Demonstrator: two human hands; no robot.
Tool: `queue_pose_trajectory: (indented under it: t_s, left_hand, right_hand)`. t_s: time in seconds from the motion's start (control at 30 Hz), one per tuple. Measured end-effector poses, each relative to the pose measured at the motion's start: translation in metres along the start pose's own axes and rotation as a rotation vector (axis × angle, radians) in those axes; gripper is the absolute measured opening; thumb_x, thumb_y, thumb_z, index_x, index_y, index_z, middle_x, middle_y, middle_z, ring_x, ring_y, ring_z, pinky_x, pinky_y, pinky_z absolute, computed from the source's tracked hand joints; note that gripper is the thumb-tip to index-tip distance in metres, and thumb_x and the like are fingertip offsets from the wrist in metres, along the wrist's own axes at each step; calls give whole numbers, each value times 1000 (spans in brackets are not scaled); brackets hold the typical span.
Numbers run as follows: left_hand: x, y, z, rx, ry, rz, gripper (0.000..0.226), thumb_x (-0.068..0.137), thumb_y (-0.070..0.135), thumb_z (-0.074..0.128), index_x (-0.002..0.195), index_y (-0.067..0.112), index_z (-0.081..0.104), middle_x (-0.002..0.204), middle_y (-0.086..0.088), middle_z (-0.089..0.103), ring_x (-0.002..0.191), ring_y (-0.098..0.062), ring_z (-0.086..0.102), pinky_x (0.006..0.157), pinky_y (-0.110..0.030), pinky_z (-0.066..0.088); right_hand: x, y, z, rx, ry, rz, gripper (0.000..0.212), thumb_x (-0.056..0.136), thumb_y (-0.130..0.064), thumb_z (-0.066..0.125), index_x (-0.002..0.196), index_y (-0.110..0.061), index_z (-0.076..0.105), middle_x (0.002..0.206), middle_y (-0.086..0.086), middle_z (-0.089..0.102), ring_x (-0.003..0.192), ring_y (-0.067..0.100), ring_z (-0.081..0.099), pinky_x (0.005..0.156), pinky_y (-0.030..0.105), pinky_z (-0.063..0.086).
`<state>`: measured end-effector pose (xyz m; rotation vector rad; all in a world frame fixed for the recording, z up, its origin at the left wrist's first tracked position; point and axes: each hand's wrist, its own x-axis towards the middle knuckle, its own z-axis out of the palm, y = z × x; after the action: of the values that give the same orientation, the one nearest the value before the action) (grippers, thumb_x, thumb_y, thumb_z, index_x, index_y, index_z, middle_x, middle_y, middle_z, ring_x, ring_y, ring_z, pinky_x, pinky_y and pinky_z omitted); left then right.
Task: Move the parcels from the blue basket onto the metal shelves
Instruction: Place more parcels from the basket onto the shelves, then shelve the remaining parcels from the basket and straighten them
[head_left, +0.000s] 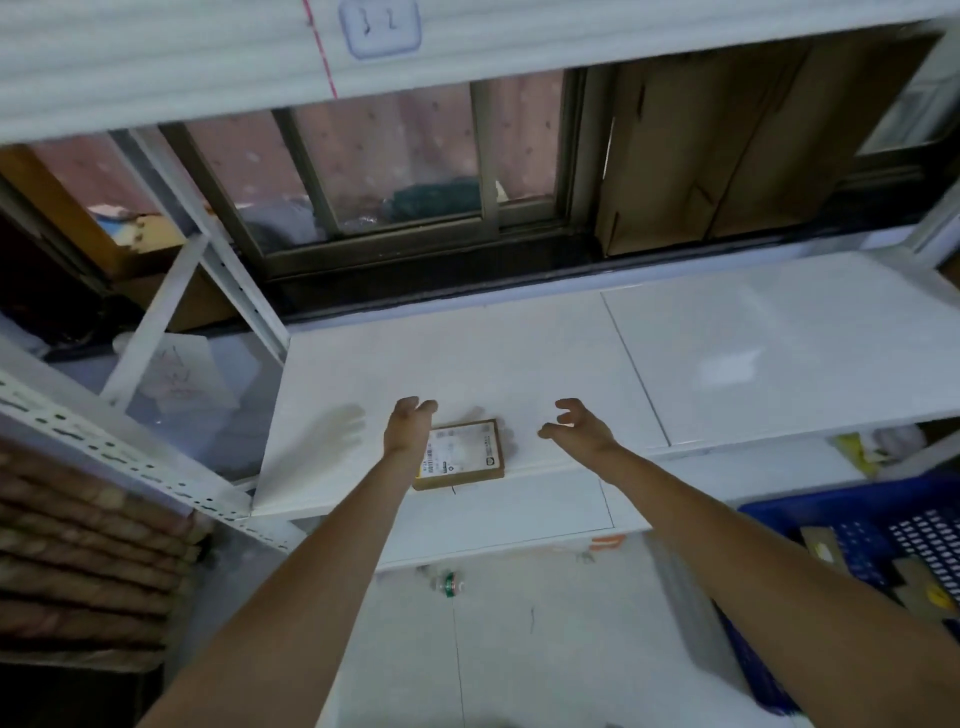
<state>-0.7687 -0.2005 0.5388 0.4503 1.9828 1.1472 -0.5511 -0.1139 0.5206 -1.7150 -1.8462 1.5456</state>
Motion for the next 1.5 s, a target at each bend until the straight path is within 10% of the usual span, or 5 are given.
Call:
queue_pose_trajectory:
  t_s: [0.63, 0.93, 1.07, 1.5]
  left_hand:
    - [-247, 96, 329, 242, -477, 217, 34, 92, 29, 55, 122, 14, 53, 125, -3, 51, 114, -20, 47, 88, -29, 34]
    - [-365, 90, 503, 328, -645, 218, 28, 92, 30, 54, 117, 17, 53, 113, 1, 51, 102, -16, 50, 78, -26, 39]
    - [-387, 92, 559, 379, -684, 240, 23, 93, 31, 52, 109, 16, 54, 94, 5, 53, 79, -7, 49, 59, -23, 35]
    - [-375, 96, 751, 447, -813, 138, 6, 94, 25, 49, 94, 25, 54, 93, 8, 52, 85, -9, 49, 74, -26, 36]
  right_hand:
    - [-167, 183, -361, 160, 298, -24, 62, 81, -25, 74, 135, -21, 45, 136, 9, 49, 120, 25, 51, 103, 39, 43]
    - [-245, 312, -519, 93, 346, 25, 53, 90, -27, 65, 137, -22, 43, 129, 2, 56, 125, 27, 50, 97, 21, 42]
    - [-256, 355, -564, 65, 354, 128, 63, 88, -33, 65, 143, -20, 37, 139, 8, 52, 121, 27, 53, 106, 43, 42]
    - [-189, 469, -692, 10, 364, 268, 56, 82, -30, 69, 133, -15, 49, 129, 8, 60, 113, 23, 58, 102, 39, 47]
